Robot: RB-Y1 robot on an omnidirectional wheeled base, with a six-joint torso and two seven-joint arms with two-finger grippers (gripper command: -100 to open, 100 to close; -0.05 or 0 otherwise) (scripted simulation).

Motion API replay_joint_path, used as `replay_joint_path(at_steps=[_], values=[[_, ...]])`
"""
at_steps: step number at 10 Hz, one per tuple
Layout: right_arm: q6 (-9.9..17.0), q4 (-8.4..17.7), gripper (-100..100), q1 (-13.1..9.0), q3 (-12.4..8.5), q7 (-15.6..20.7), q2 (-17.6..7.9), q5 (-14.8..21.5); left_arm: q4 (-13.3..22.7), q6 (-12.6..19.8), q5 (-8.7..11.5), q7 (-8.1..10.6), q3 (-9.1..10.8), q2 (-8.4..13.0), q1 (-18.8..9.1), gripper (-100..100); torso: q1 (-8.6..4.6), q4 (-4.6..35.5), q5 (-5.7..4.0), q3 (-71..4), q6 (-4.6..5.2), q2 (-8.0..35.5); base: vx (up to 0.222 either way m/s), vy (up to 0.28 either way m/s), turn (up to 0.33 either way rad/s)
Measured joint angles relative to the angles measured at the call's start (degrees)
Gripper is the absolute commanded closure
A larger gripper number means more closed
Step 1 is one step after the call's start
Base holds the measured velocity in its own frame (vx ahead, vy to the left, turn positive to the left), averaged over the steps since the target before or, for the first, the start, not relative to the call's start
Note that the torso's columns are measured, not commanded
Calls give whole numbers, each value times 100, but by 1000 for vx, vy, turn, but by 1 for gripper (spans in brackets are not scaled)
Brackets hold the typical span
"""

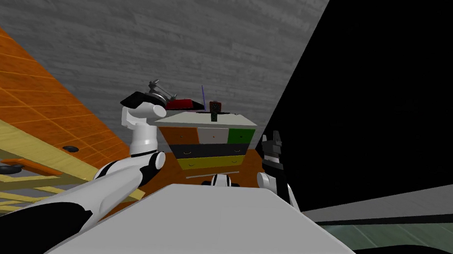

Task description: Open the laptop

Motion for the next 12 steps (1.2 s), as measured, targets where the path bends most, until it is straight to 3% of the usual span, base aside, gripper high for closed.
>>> replay_joint_path(at_steps=[5, 12], values=[[0, 0, 0, 0, 0, 0, -1, 0, 568, 564, 81, 100, 152, 17, -432, -100, 30, -9, 13, -12, 0, -18, 1, -128, 61], [0, 0, 0, 0, -1, 0, -1, 0, 1408, 981, 197, 163, 225, 82, -914, -100, 55, 0, 21, -10, -13, -15, -1, -93, 44]])
